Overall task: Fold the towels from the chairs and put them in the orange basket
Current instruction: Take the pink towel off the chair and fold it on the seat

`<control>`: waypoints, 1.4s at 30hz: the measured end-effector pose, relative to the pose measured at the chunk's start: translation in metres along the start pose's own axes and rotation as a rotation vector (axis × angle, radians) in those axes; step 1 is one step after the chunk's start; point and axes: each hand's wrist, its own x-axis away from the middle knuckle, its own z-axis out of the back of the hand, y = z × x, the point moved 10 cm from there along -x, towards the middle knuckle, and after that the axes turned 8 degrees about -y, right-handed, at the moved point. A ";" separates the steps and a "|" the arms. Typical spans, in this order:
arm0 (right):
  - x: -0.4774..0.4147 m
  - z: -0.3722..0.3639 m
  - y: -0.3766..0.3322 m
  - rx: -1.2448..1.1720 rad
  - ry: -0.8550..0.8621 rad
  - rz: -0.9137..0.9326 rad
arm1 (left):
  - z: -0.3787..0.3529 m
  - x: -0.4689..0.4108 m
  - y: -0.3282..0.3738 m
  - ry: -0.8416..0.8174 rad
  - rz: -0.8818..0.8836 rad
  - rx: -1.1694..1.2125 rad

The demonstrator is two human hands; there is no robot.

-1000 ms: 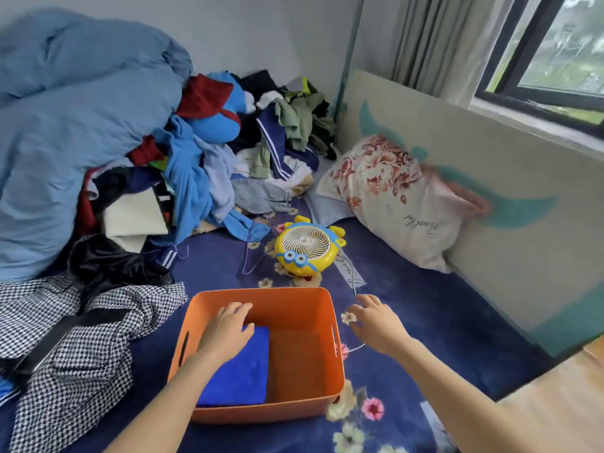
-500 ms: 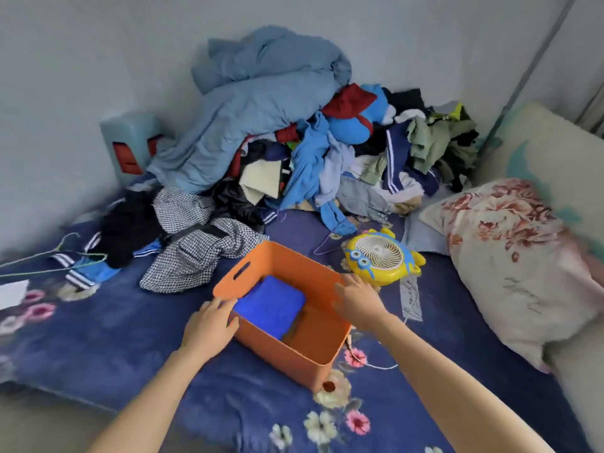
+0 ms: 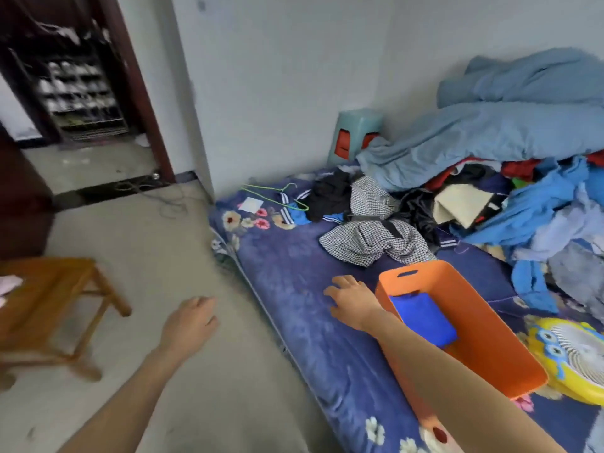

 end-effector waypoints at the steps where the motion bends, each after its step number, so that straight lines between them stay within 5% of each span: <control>1: -0.011 0.005 -0.028 0.020 0.003 0.041 | 0.007 0.010 -0.027 0.004 0.047 -0.004; 9: -0.071 0.029 -0.243 0.112 0.020 0.313 | 0.059 0.087 -0.238 0.020 0.350 0.070; 18: -0.106 0.034 -0.410 0.287 0.005 0.606 | 0.065 0.183 -0.367 0.161 0.624 0.254; 30: -0.186 0.047 -0.538 0.363 0.013 0.872 | 0.074 0.215 -0.438 0.285 0.865 0.264; 42: -0.370 0.109 -0.546 0.338 -0.015 1.015 | 0.136 0.035 -0.459 0.342 0.945 0.261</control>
